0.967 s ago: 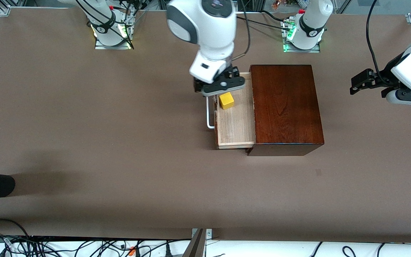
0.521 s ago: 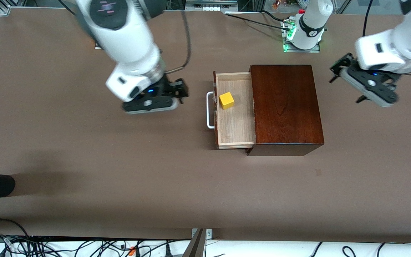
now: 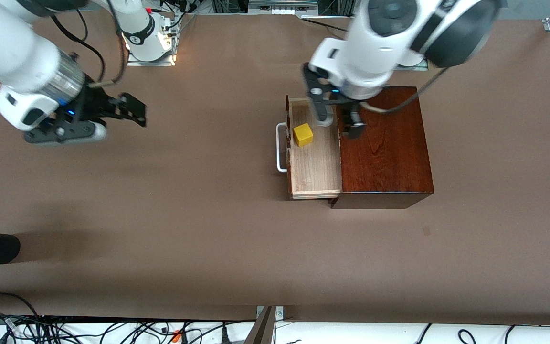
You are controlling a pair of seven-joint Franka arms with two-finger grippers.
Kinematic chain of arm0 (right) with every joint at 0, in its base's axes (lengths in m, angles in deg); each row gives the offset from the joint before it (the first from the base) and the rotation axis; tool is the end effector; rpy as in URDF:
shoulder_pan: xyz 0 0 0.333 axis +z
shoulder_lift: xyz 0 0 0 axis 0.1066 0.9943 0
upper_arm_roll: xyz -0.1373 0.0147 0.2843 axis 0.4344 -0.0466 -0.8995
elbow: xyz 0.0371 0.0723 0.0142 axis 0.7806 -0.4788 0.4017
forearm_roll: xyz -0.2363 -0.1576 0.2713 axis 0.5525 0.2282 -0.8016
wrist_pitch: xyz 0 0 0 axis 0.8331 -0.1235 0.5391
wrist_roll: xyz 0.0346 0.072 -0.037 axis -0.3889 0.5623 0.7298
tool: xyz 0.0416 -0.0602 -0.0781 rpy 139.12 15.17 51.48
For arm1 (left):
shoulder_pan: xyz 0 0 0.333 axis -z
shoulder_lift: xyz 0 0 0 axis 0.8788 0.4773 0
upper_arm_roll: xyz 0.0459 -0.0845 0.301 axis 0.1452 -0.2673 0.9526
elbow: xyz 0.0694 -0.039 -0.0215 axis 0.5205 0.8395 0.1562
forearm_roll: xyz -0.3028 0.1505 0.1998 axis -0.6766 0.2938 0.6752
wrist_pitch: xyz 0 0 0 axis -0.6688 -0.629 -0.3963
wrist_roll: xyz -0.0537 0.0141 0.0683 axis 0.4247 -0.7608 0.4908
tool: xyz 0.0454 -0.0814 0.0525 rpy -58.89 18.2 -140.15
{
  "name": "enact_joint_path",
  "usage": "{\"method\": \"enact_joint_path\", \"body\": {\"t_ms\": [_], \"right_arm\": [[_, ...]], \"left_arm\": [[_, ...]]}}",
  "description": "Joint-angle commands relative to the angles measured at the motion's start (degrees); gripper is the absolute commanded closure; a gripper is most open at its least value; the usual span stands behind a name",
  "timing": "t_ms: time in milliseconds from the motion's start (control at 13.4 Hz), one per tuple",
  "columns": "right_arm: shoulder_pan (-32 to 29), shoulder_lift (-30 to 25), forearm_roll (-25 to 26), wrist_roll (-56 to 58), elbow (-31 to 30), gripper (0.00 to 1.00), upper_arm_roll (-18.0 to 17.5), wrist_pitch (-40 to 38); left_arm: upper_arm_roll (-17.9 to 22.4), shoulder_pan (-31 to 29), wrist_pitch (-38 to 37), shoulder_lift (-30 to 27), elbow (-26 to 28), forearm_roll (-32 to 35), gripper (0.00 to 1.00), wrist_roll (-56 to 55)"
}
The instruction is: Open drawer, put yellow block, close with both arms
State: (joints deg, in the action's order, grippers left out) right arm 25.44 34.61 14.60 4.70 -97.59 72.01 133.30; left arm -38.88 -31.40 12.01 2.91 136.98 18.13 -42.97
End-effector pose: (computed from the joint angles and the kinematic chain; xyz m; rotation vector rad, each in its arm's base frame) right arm 0.5704 0.1641 0.6177 -3.0324 -0.1030 0.1080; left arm 0.5259 -0.3969 0.5353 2.3636 -1.9312 -0.0908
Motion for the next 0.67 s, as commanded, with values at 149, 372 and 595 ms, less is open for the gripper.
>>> {"method": "enact_joint_path", "body": {"t_ms": [149,372,595], "right_arm": [[-0.43,-5.99,2.74,7.84,-9.46,0.0,4.96,0.21],[-0.52,-5.2,2.74,8.03,-9.03,0.0,6.46,1.35],[-0.86,-3.97,2.56,8.12,-8.85,0.0,6.63,2.76]], "left_arm": [[0.51,8.65,9.9,10.31,-4.65,2.49,0.0,9.52],[0.33,11.47,12.3,14.7,-3.95,8.38,0.0,11.67],[0.42,12.71,15.28,18.05,-1.85,10.4,0.0,8.0]]}}
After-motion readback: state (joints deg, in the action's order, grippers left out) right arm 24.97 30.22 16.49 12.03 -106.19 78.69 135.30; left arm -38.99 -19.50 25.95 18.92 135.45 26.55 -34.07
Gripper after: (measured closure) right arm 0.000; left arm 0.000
